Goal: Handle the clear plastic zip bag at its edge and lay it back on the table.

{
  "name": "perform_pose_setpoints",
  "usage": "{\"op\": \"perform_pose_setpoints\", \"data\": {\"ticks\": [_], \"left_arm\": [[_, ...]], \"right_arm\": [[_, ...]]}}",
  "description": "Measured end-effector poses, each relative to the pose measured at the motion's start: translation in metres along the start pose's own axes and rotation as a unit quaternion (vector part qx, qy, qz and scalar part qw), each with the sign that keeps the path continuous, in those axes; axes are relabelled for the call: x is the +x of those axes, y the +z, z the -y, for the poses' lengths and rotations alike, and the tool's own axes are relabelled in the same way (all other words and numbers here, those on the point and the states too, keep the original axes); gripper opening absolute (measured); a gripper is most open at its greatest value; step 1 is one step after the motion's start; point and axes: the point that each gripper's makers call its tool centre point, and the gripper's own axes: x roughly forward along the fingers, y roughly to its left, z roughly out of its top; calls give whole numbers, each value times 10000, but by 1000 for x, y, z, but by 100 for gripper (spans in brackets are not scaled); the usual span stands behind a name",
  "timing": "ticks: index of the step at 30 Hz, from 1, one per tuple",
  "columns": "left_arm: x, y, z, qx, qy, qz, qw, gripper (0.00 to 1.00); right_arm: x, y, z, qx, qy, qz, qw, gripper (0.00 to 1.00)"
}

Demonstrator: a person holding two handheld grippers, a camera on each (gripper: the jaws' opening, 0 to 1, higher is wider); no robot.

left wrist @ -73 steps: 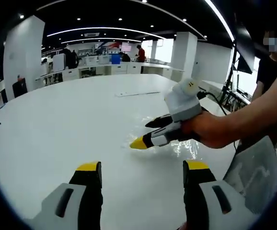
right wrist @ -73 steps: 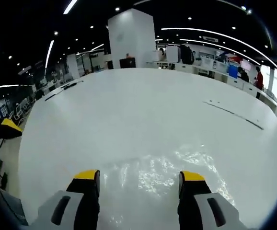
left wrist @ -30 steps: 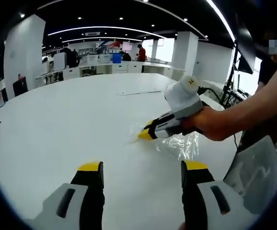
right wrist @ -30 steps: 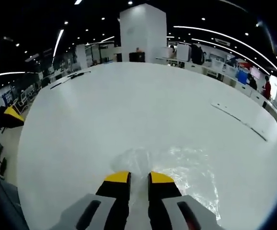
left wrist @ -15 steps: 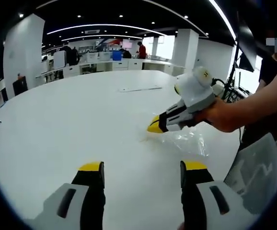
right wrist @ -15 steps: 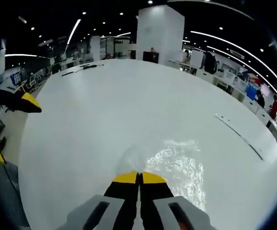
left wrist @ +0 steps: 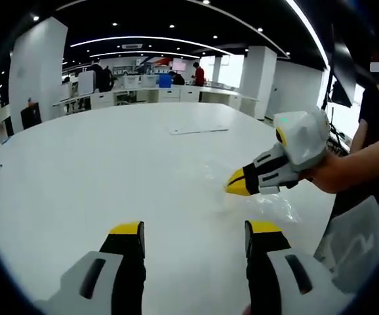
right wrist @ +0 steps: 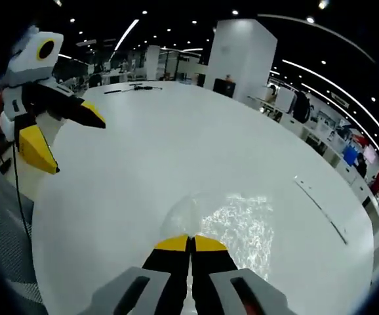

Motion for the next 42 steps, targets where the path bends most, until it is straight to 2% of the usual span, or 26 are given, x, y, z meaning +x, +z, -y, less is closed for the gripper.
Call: {"op": "perform_pose_setpoints", "data": {"ticks": [10, 18, 31, 42], "left_arm": [[21, 20, -7, 67, -59, 61, 9999, 61], [37, 34, 0, 172, -183, 78, 9997, 61], [58, 57, 13, 306, -431, 110, 9985, 60], [75, 66, 25, 422, -577, 13, 9974, 57]], "right_arm": [[-19, -2, -5, -214, -17, 40, 9998, 0], [-32, 5, -19, -446, 46, 78, 9990, 0], [-34, 10, -45, -737, 222, 125, 9970, 0], [-36, 14, -62, -997, 325, 161, 9944, 0]]}}
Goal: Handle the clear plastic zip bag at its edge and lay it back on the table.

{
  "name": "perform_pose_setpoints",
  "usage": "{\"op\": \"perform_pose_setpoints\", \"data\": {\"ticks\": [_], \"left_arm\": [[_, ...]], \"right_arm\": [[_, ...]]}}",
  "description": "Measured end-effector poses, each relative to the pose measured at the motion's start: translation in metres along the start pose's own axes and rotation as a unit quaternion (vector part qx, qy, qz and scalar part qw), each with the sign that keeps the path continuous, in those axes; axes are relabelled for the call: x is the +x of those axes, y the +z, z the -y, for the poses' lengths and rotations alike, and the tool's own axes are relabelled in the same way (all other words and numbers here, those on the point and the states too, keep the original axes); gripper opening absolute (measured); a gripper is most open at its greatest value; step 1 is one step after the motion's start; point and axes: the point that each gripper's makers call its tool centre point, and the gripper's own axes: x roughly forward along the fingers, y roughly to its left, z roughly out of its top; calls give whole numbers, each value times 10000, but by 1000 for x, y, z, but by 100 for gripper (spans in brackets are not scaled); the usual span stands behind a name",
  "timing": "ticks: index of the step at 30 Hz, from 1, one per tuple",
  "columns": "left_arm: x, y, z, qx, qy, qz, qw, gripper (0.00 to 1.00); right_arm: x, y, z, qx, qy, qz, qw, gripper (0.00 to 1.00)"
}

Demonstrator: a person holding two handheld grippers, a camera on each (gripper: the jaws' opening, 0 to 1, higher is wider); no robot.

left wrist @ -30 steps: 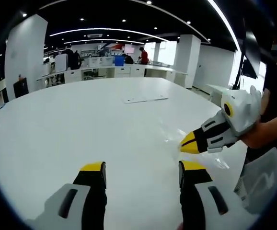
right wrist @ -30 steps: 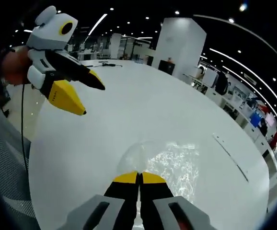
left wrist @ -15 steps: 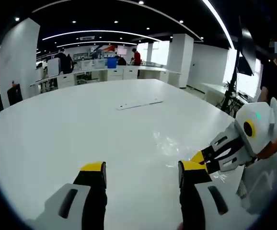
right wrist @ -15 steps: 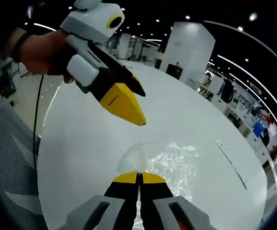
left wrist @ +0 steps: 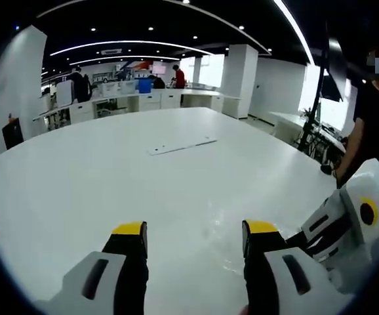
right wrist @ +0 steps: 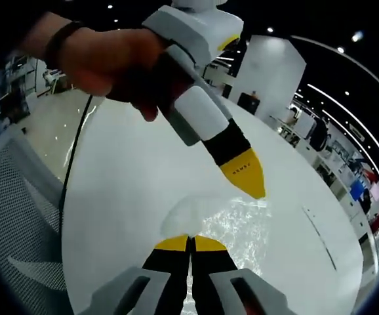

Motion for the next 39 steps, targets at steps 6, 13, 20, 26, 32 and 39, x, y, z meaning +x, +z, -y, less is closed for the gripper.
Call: {"op": "perform_pose_setpoints", "data": {"ticks": [6, 13, 20, 26, 32, 39], "left_arm": [[13, 2, 3, 23, -76, -67, 9999, 54], [18, -5, 5, -154, -87, -139, 9997, 52], [23, -6, 6, -253, -94, -155, 9995, 43], [25, 0, 13, -403, -212, -135, 9989, 26], [26, -2, 15, -451, -260, -206, 9984, 11], [25, -3, 8, -515, -191, -205, 9983, 0]], "right_arm": [[-1, 5, -6, -150, 34, 12, 9999, 0], [-7, 16, -12, -282, 24, 86, 9996, 0], [-14, 22, -14, -461, -17, 114, 9989, 0], [-16, 25, -14, -546, -31, 136, 9984, 0], [-15, 27, -16, -663, -24, 131, 9977, 0], [-15, 23, -17, -726, -2, 77, 9973, 0]]}}
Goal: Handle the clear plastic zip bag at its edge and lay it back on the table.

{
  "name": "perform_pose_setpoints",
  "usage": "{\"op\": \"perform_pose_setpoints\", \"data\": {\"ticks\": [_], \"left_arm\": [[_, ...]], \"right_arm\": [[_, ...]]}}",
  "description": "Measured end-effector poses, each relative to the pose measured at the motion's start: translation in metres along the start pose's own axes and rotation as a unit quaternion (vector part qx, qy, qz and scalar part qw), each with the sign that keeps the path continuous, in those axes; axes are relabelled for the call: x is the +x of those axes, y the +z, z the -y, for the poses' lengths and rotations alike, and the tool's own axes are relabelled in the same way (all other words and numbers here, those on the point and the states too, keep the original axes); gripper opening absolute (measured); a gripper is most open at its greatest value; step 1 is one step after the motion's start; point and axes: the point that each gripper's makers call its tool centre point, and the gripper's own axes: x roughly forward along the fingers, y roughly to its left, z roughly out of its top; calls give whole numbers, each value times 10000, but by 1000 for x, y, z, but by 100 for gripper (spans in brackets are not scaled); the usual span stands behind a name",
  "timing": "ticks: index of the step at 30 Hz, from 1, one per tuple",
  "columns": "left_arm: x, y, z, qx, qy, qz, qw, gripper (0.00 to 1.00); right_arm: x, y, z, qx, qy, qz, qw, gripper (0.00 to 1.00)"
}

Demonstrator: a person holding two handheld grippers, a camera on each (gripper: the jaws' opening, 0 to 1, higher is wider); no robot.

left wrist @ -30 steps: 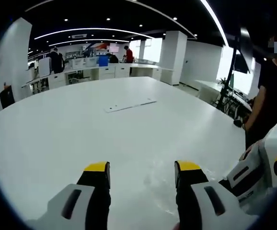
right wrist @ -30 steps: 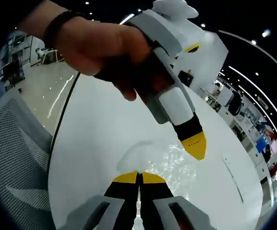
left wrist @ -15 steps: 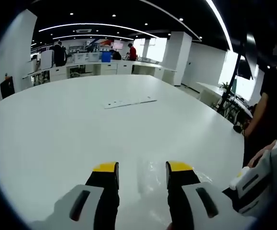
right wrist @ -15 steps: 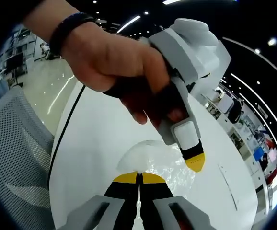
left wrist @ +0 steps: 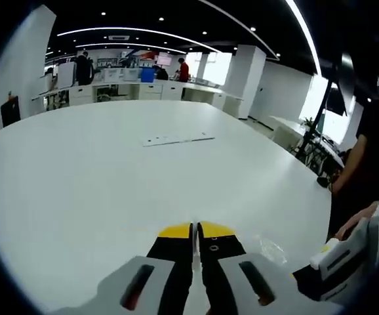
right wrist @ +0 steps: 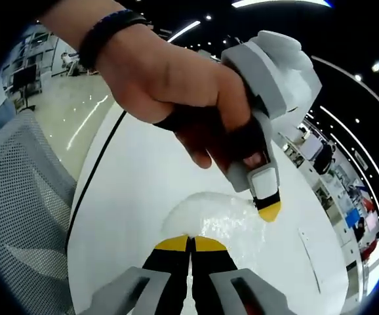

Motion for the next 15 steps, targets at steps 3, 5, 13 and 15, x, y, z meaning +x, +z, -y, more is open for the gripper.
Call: {"op": "perform_pose_setpoints", "data": {"ticks": [3, 5, 13, 15], "left_arm": [[-2, -1, 0, 20, 12, -18, 10000, 0], [-2, -2, 0, 41, 17, -36, 10000, 0], [-8, -4, -5, -23, 10, -44, 10000, 0], [-11, -6, -5, -29, 22, -53, 10000, 0]], "right_arm": [[1, -3, 1, -1, -10, -17, 10000, 0], [-1, -5, 2, 3, -31, -46, 10000, 0], [-3, -18, 7, 71, -80, -156, 9998, 0], [-4, -22, 9, 97, -111, -205, 9997, 0]]}}
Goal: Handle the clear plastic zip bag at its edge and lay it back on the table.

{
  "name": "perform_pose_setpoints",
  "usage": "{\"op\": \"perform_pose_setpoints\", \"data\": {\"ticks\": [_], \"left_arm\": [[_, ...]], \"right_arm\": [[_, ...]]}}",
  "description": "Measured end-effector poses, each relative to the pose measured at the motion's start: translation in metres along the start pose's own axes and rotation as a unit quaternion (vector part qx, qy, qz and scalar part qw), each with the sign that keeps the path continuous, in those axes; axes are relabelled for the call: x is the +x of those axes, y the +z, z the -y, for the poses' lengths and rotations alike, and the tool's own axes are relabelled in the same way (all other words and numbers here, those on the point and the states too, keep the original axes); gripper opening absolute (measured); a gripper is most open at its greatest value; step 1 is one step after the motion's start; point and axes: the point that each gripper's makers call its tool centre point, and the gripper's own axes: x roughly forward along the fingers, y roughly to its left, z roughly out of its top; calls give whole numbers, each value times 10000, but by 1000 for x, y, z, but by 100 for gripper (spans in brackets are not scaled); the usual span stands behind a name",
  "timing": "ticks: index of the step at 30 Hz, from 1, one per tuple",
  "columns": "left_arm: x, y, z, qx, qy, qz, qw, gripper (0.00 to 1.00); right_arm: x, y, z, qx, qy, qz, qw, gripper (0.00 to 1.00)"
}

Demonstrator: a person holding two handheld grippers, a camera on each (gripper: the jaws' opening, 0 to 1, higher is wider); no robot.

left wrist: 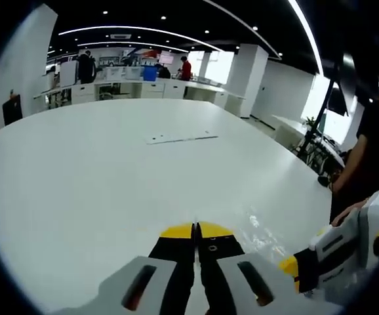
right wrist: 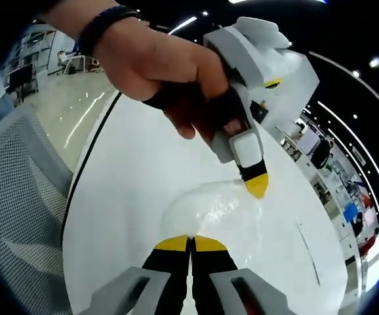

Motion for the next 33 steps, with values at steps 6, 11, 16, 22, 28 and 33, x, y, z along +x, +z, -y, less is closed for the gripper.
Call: {"op": "perform_pose_setpoints", "data": {"ticks": [6, 11, 16, 22, 28, 33], "left_arm": [[-2, -4, -5, -49, 26, -24, 10000, 0], [-2, -6, -5, -81, 8, -37, 10000, 0], [-5, -9, -2, -81, -17, -40, 10000, 0], [-9, -16, 1, -117, -23, -67, 9999, 0], [-14, -23, 3, -188, -6, -86, 9998, 0], [-15, -29, -1, -248, 11, -89, 9997, 0]], "right_arm": [[-3, -9, 6, 63, -62, -92, 9999, 0], [-3, -16, 10, 96, -99, -157, 9998, 0], [-5, -24, 14, 62, -137, -253, 9996, 0], [-7, -31, 17, 82, -176, -363, 9992, 0], [-3, -37, 21, 82, -177, -418, 9989, 0], [-3, -39, 23, 55, -187, -428, 9989, 0]]}}
